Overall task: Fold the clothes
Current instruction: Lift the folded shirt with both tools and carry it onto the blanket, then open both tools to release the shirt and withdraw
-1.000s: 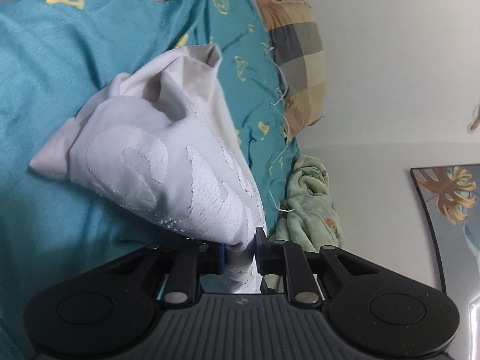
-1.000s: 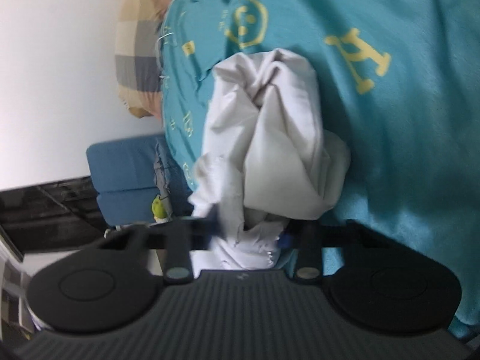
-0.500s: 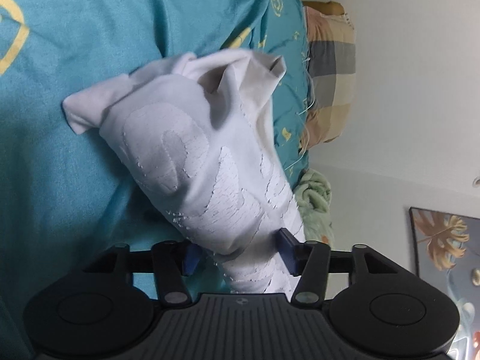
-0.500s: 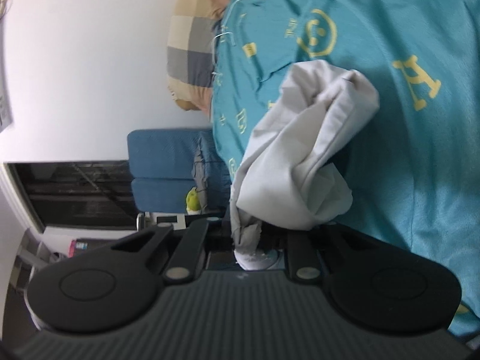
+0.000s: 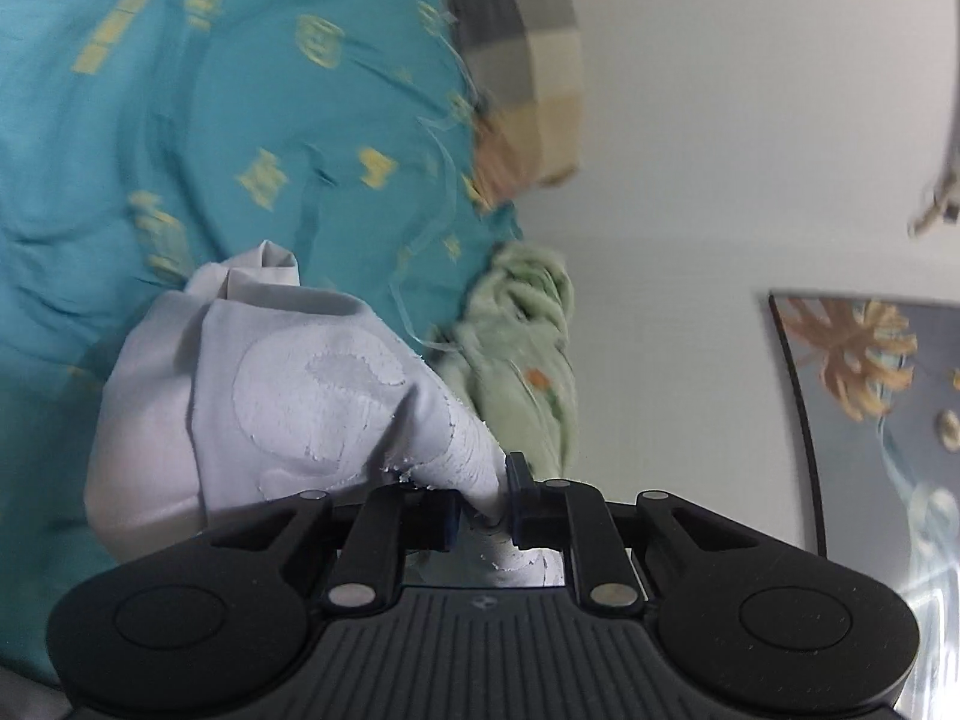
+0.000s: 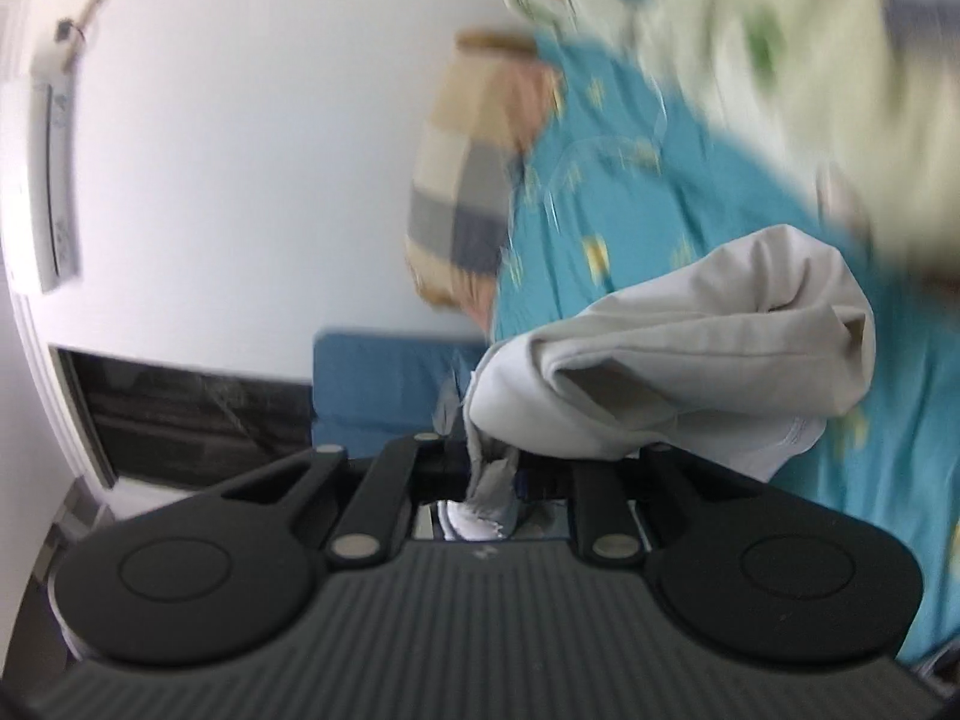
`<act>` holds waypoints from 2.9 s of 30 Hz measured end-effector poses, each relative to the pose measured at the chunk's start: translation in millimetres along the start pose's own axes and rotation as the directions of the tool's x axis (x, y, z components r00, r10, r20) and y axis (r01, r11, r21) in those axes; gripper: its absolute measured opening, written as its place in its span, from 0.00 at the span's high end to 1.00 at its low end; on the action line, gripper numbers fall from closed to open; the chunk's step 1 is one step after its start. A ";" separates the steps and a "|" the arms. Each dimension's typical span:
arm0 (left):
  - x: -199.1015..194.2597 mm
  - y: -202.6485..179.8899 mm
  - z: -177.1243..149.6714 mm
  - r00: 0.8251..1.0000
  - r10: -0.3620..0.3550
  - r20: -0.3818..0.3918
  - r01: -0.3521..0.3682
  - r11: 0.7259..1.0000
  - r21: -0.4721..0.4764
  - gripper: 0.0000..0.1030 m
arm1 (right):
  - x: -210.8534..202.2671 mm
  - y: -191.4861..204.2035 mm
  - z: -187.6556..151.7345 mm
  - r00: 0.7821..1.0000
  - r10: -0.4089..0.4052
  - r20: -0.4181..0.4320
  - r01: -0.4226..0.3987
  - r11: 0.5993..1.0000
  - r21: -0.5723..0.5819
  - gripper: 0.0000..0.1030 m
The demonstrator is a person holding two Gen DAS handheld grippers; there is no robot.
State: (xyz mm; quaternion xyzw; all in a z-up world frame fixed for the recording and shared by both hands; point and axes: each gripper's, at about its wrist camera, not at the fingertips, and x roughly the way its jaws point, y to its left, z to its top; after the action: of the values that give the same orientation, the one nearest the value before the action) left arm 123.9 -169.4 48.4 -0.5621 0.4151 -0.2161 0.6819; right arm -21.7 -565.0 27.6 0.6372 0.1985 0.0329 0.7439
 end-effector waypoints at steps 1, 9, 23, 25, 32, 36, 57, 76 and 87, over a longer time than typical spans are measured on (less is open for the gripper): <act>20.0 -21.7 -11.7 1.000 -0.011 -0.022 0.011 1.000 0.014 0.85 | -10.4 11.0 20.4 1.000 -0.002 0.026 0.003 1.000 -0.016 0.85; 177.8 -191.6 -114.8 0.969 -0.155 -0.193 0.200 0.951 0.237 0.84 | -107.2 96.6 172.4 0.961 0.082 0.266 -0.008 0.962 -0.271 0.85; 328.7 -58.0 -223.6 0.906 0.180 -0.382 0.031 0.875 0.483 0.84 | -133.4 -74.8 204.8 0.894 -0.328 0.307 0.397 0.896 -0.200 0.85; 334.0 -56.3 -224.3 0.902 0.195 -0.386 0.034 0.858 0.512 0.82 | -131.9 -74.2 201.0 0.886 -0.338 0.318 0.415 0.884 -0.216 0.85; 301.5 -93.0 -245.0 0.915 0.294 -0.275 -0.002 0.688 0.726 0.55 | -135.9 -45.6 180.2 0.799 -0.455 0.394 0.585 0.741 -0.330 0.78; 230.0 -115.2 -258.9 0.930 0.304 -0.207 -0.004 0.572 0.820 0.43 | -151.9 -29.5 146.3 0.773 -0.463 0.433 0.620 0.697 -0.361 0.74; -38.1 -144.0 -321.8 0.991 0.112 0.078 -0.100 0.204 0.974 0.09 | -236.5 57.5 -47.2 0.732 -0.246 0.636 0.659 0.493 -0.568 0.27; -101.7 -111.9 -325.4 0.982 0.051 0.183 -0.188 0.114 0.976 0.00 | -218.6 47.0 -105.8 0.682 -0.207 0.702 0.710 0.416 -0.568 0.18; -109.8 -110.8 -330.3 0.980 0.035 0.195 -0.197 0.089 0.976 0.00 | -221.3 47.4 -117.5 0.660 -0.198 0.724 0.732 0.387 -0.561 0.18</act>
State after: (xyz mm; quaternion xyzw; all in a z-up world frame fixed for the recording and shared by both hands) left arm -185.9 -310.2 181.0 0.0635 0.1633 -0.3494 0.9204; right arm -255.1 -513.1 116.5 0.1016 0.1169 -0.2846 0.9460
